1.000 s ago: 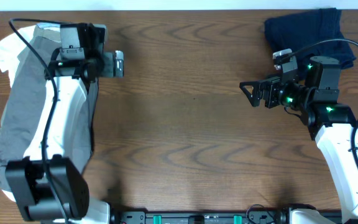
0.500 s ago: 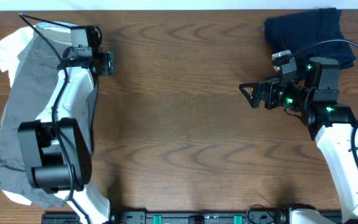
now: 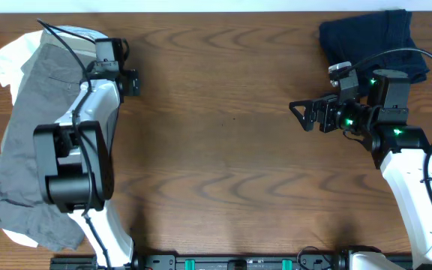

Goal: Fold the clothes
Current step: 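Reach left gripper to the grey shorts on top of the left pile and grasp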

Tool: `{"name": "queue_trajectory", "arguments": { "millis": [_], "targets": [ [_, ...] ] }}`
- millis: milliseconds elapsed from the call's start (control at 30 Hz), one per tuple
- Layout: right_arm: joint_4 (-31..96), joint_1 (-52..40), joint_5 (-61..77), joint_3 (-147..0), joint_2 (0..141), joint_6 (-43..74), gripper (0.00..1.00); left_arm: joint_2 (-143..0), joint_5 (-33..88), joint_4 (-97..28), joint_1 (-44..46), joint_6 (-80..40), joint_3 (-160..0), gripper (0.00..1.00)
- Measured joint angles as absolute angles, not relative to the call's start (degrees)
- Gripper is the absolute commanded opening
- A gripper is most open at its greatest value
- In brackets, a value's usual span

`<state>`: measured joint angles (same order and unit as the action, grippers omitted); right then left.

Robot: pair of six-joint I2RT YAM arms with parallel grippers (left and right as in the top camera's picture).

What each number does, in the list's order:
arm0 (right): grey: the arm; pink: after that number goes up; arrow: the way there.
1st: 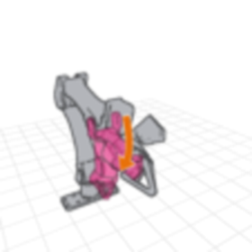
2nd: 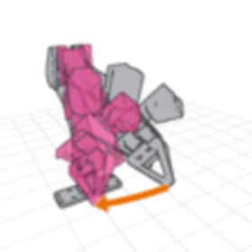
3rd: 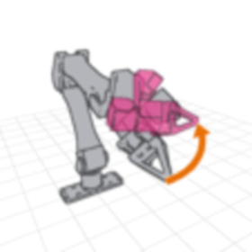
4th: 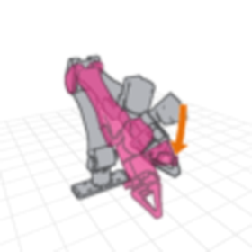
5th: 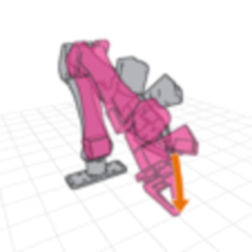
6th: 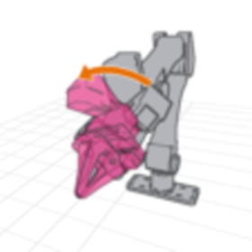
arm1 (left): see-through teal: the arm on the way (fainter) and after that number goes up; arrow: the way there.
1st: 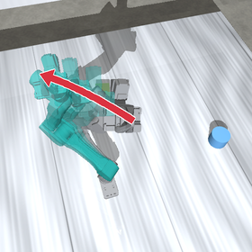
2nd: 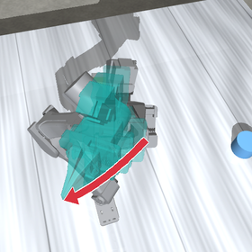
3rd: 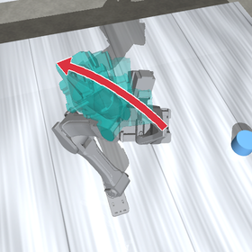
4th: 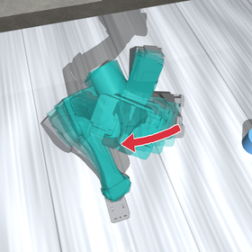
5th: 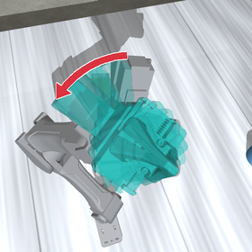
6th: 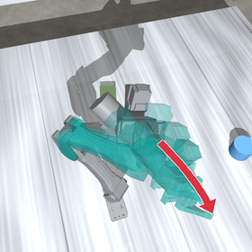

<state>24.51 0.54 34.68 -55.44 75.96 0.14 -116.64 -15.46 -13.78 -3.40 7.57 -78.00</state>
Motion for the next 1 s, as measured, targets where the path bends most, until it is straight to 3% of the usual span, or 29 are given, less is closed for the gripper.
{"name": "queue_trajectory", "arguments": {
  "millis": [100, 267, 367, 667, 800, 1000],
  "targets": [
    [24.3, 0.5, 34.6, -55.4, 76.0, 0.1, 0.99, -118.5, -15.5, -13.6, -3.5, 7.6, -78.0, 0.86],
    [24.2, 0.5, 34.1, -55.4, 76.0, 0.1, 0.97, -119.0, -16.1, -13.0, -4.1, 7.8, -78.1, 0.59],
    [24.2, 0.5, 33.6, -55.4, 76.0, 0.1, 0.96, -119.0, -16.4, -13.0, -4.7, 7.7, -78.1, 0.51],
    [23.6, 0.5, 33.4, -55.4, 76.0, 0.2, 0.96, -119.0, -16.2, -12.7, -6.1, 7.8, -78.1, 0.51],
    [23.0, 0.5, 33.4, -55.4, 76.0, 0.1, 0.96, -119.0, -14.6, -12.6, -6.2, 8.0, -78.1, 0.63],
    [22.9, 0.5, 33.4, -55.4, 76.0, 0.1, 0.96, -119.3, -11.9, -12.6, -6.5, 7.8, -78.3, 0.63]
  ]
}}
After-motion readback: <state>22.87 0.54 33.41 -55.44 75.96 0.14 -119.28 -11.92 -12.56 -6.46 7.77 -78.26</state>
